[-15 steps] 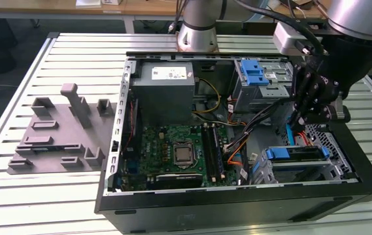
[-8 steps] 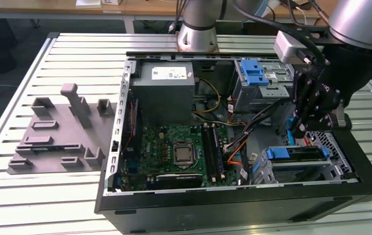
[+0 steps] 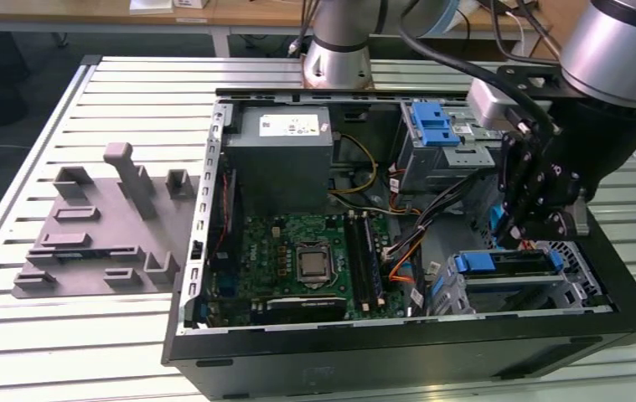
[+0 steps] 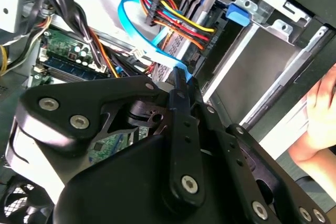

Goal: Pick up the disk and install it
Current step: 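Insert the second disk wire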

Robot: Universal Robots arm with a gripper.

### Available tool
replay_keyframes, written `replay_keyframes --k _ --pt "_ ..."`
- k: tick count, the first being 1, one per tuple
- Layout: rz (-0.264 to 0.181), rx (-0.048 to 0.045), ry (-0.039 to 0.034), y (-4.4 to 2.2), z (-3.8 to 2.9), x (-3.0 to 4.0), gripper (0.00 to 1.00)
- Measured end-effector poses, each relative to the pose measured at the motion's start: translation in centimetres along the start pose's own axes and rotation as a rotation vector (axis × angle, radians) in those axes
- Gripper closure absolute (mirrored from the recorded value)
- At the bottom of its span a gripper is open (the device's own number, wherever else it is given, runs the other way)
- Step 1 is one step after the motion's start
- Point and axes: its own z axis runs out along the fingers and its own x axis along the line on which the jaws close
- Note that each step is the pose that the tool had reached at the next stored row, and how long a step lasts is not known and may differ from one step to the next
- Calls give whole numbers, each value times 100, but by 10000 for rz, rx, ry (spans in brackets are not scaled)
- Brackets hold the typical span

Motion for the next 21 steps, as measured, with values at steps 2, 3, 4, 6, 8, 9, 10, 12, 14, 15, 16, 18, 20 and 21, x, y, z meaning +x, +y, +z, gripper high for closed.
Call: replay_keyframes --k 2,3,4,6,8,9,10,12,14,15,16,18,20,21 --pt "0 0 -2 -4 17 23 84" --pt "0 0 -2 -5 22 31 84" --pt "0 0 -3 -5 24 33 84" --pt "0 0 -2 -5 24 33 84" --pt "0 0 0 -5 24 33 84" --pt "-1 0 0 -7 27 34 84" --pt "-2 0 -1 -12 32 35 84" --pt "0 0 0 -21 42 38 84" --pt "0 0 -1 -29 52 41 84" --pt "0 0 -1 -32 56 43 84" --pt "1 0 -1 -34 57 45 84" --pt "0 0 -1 -38 60 47 84" --pt "1 0 0 -40 63 54 84" --pt "1 0 -1 -40 65 56 84"
